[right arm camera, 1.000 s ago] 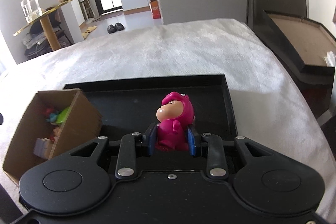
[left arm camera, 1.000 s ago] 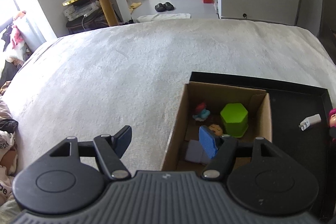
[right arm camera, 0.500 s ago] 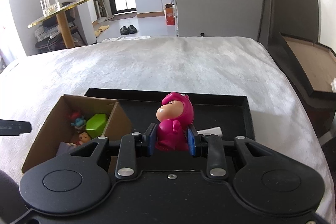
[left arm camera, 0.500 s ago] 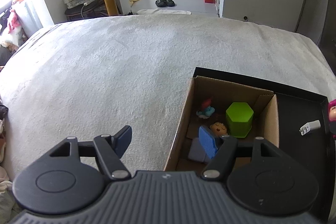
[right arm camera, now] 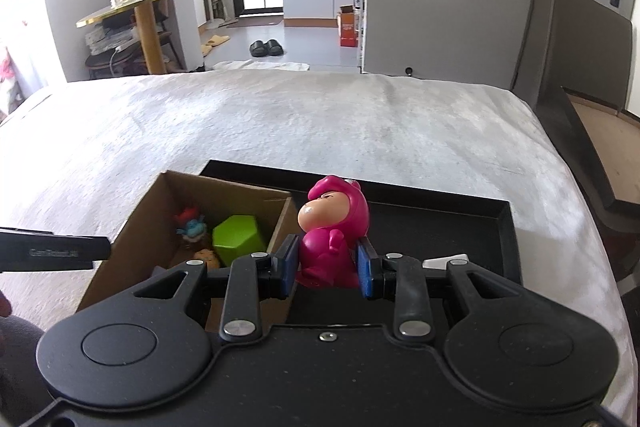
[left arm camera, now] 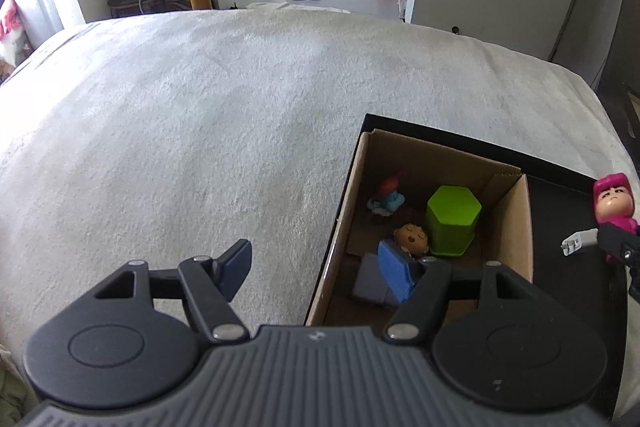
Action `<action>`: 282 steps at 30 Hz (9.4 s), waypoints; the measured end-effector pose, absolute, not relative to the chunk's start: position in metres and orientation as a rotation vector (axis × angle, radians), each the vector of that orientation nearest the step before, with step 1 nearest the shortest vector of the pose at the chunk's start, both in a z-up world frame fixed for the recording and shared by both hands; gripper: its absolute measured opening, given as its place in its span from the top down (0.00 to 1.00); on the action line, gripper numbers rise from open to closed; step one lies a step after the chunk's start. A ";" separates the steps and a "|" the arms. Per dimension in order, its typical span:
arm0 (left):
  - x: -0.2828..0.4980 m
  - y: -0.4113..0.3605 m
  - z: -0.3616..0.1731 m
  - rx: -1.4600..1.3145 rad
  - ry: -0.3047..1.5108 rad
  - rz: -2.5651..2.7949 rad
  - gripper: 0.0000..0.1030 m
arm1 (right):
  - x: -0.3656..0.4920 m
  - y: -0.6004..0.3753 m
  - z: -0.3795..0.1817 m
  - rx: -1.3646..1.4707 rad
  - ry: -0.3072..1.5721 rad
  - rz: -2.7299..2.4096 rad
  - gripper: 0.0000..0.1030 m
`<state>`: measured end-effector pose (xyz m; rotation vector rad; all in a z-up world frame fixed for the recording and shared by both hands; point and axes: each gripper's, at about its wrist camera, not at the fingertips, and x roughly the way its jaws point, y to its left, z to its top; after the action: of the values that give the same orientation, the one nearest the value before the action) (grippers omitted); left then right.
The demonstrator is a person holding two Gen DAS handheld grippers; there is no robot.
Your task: Organize rigid objects
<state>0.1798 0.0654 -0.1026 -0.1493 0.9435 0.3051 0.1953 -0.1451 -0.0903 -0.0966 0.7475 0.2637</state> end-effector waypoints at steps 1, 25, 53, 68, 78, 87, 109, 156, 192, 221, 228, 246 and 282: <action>0.180 0.066 -0.104 -0.153 0.948 0.301 0.33 | 0.194 -0.142 -0.090 -0.100 0.749 0.267 0.71; 0.191 0.083 -0.134 -0.232 1.088 0.215 0.90 | 0.187 -0.076 -0.104 -0.166 0.791 0.330 0.71; 0.188 0.075 -0.127 -0.192 1.068 0.231 0.90 | 0.187 -0.123 -0.102 -0.036 0.760 0.271 0.56; 0.178 0.049 -0.101 -0.087 1.025 0.300 0.66 | 0.183 -0.186 -0.112 0.069 0.763 0.231 0.48; 0.173 0.023 -0.083 0.007 0.971 0.348 0.31 | 0.189 -0.233 -0.116 0.094 0.719 0.204 0.23; 0.177 0.013 -0.083 0.068 0.980 0.398 0.27 | 0.211 -0.259 -0.127 0.093 0.724 0.235 0.15; 0.213 -0.023 -0.081 0.199 1.053 0.503 0.27 | 0.242 -0.279 -0.182 0.168 0.744 0.284 0.14; 0.187 -0.002 -0.060 0.131 0.992 0.432 0.27 | 0.217 -0.249 -0.159 -0.009 0.738 0.280 0.55; 0.162 0.075 -0.090 -0.144 0.939 0.261 0.27 | 0.182 -0.132 -0.080 -0.159 0.689 0.265 0.55; 0.192 0.099 -0.143 -0.293 1.139 0.120 0.90 | 0.201 -0.065 -0.101 -0.239 0.779 0.351 0.55; 0.194 0.096 -0.144 -0.266 1.142 0.124 0.90 | 0.205 -0.060 -0.109 -0.256 0.805 0.363 0.54; 0.189 0.089 -0.139 -0.235 1.123 0.125 0.91 | 0.193 -0.089 -0.111 -0.196 0.812 0.330 0.52; 0.149 0.016 -0.048 -0.101 0.952 0.128 0.25 | 0.157 -0.224 -0.068 0.123 0.771 0.192 0.00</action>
<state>0.1490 0.0156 -0.0478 -0.1014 0.9519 0.1284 0.1566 -0.2245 -0.0676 0.1226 0.7708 0.1925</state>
